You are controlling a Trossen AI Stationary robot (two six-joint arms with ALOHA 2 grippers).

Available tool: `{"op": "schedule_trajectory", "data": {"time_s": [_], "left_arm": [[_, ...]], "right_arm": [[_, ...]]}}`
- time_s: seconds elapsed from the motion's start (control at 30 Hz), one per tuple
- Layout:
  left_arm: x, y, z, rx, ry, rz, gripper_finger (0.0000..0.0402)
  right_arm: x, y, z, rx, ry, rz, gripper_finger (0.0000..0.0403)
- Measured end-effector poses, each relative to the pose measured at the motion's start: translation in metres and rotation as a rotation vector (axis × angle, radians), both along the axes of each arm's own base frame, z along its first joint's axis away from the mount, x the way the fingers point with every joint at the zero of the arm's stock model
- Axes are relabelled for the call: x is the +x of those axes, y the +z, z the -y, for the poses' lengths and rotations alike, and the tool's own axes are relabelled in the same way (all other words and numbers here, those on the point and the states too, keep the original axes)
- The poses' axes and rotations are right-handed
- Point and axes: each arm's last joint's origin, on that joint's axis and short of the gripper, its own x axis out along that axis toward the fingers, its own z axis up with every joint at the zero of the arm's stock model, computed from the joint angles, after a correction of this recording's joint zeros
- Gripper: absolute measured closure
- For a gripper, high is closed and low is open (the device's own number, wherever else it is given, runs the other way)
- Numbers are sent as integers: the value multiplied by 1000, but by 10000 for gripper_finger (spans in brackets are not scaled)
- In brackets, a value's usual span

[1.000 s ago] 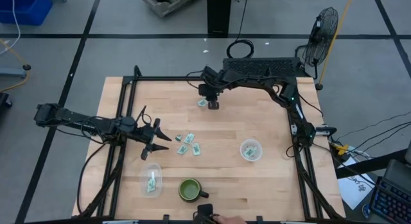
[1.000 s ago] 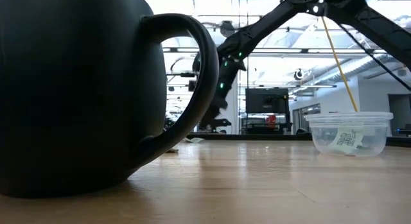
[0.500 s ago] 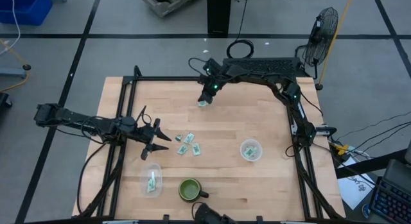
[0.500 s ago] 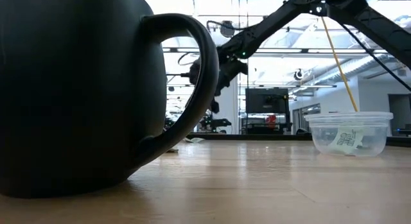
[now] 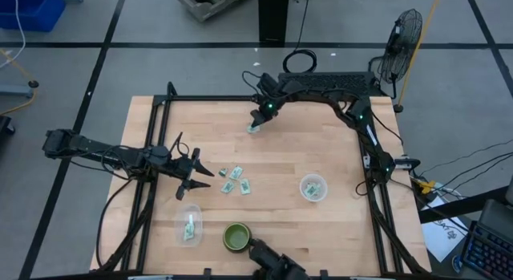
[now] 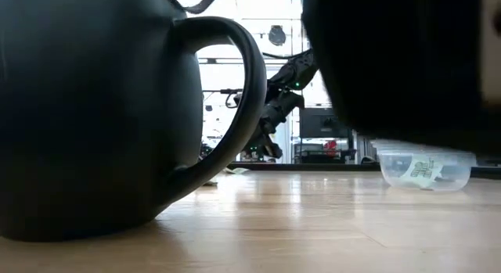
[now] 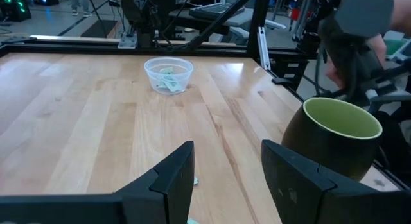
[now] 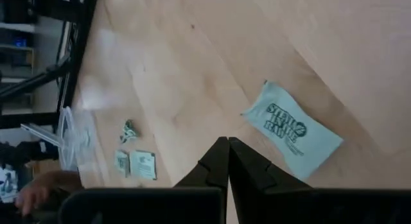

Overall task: Pick and place Stevia / Truvia into bins
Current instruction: Put the white stevia packet into the circular transparent container

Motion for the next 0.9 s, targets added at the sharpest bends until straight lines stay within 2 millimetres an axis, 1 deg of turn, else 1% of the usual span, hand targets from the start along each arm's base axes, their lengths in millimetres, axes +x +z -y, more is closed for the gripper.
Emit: {"op": "schedule_trajectory", "data": {"time_s": [0.1, 0.2, 0.3, 0.43, 0.57, 0.67, 0.77, 0.9], "left_arm": [[0, 0, 0, 1, -2, -6, 218], [0, -2, 0, 6, -1, -20, 218], [0, -2, 0, 5, 1, -22, 218], [0, -2, 0, 11, -1, -21, 218], [0, -2, 0, 32, -5, -13, 218], [0, -2, 0, 35, -6, -12, 218], [0, -2, 0, 43, -8, -9, 218], [0, -2, 0, 75, -8, 4, 218]], "right_arm": [[-4, 5, 10, -31, -37, -11, 403], [-3, 17, 24, -178, -119, -44, 403], [-4, 25, 30, -277, -125, -59, 403], [-7, 27, 30, -313, -99, -110, 403], [-26, 23, 41, -445, -96, -286, 403], [-34, 21, 48, -472, -39, -292, 403], [-32, 20, 40, -494, 61, -293, 403], [-21, 8, 21, -559, 247, -316, 403]]}}
